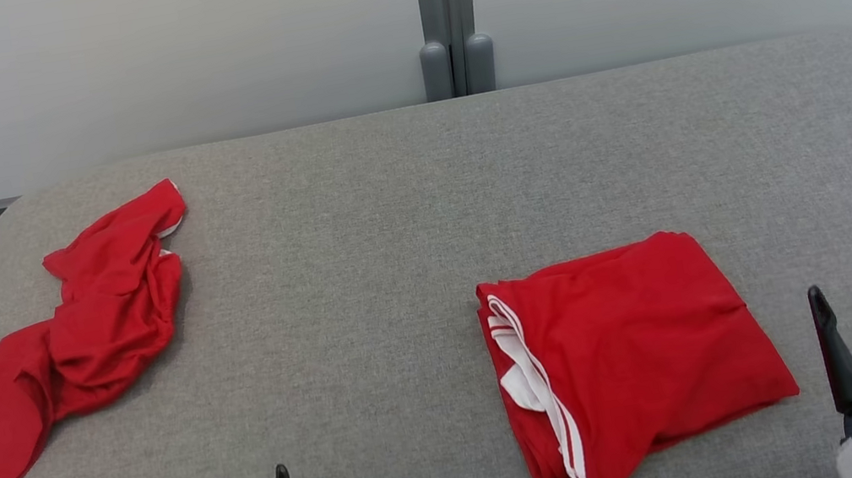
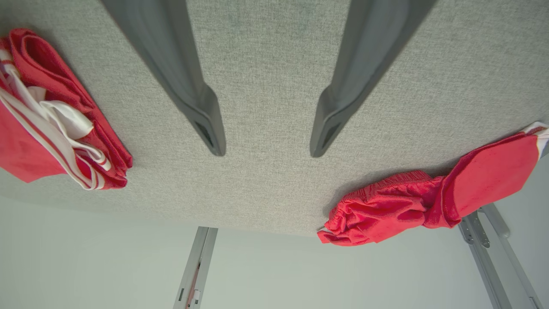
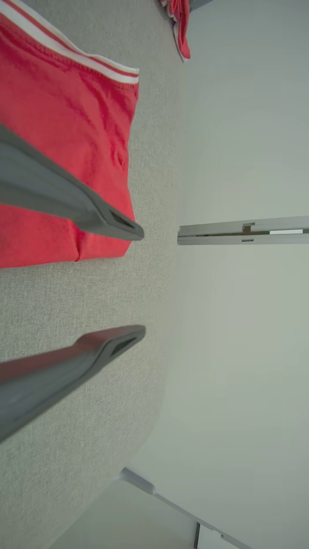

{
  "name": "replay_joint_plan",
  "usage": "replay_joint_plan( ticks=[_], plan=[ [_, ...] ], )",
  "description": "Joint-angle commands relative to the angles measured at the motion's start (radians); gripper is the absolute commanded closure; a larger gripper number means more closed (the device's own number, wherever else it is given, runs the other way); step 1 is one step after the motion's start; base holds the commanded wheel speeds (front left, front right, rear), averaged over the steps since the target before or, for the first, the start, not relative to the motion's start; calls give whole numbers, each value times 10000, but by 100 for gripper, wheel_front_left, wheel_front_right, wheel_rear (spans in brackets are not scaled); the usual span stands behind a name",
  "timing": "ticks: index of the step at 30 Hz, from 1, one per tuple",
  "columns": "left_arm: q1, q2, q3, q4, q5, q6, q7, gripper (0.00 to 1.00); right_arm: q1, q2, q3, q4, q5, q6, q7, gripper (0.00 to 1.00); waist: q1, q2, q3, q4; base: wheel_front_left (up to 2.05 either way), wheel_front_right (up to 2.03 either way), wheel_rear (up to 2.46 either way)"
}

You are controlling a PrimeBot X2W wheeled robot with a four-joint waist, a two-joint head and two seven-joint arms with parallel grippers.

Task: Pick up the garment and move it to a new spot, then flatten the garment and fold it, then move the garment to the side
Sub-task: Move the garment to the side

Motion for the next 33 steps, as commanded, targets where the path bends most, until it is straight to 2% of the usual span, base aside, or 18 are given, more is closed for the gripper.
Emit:
replay_joint_plan(
  ticks=[1,5,7,9,10,13,21,24,25,26,29,33],
  plan=[
    [116,15,26,-34,103,10,-30,0,-227,-26,-56,-243,4,-14,-29,0,0,0,14,6,0,0,0],
    [99,15,16,-109,52,35,-30,0,-399,101,3,-487,129,-14,-28,0,0,0,103,17,0,0,0],
    [55,15,-20,-147,-3,43,-30,0,-494,230,-19,124,391,-14,-27,0,0,0,201,3,0,0,0],
    [-73,15,-75,-165,-50,8,-30,0,-911,-2,310,950,451,-9,-22,0,0,0,411,-11,0,0,0],
    [-275,15,-134,-176,-67,-28,-30,0,-1503,-44,325,1794,687,-14,525,0,0,0,660,-21,0,0,0],
    [-485,17,-207,-144,-70,-61,-30,0,-2306,-244,668,2744,1051,-16,1553,0,0,0,933,34,0,0,0],
    [-903,15,-296,-25,-181,-78,-30,0,-3861,-966,1661,4165,2105,-14,4224,0,0,0,1436,397,0,0,0],
    [-964,17,-347,-7,-198,-77,-30,0,-4207,-902,1807,4613,2722,-13,5108,0,0,0,1521,517,0,0,0],
    [-971,17,-363,1,-207,-62,-30,0,-4313,-841,1885,4680,3059,-10,5358,83,0,0,1545,550,0,0,0],
    [-993,17,-372,-3,-214,-48,-30,0,-4371,-804,1915,4696,3368,-6,5515,100,0,0,1566,568,0,0,0],
    [-1027,17,-332,-80,-262,32,-30,0,-4604,-917,1817,4515,4060,-8,5625,100,0,0,1645,497,0,0,0],
    [-1091,15,-281,-210,-238,11,-30,0,-5052,-1250,1383,4304,4389,-17,5365,100,0,0,1917,-33,0,0,0]
  ],
)
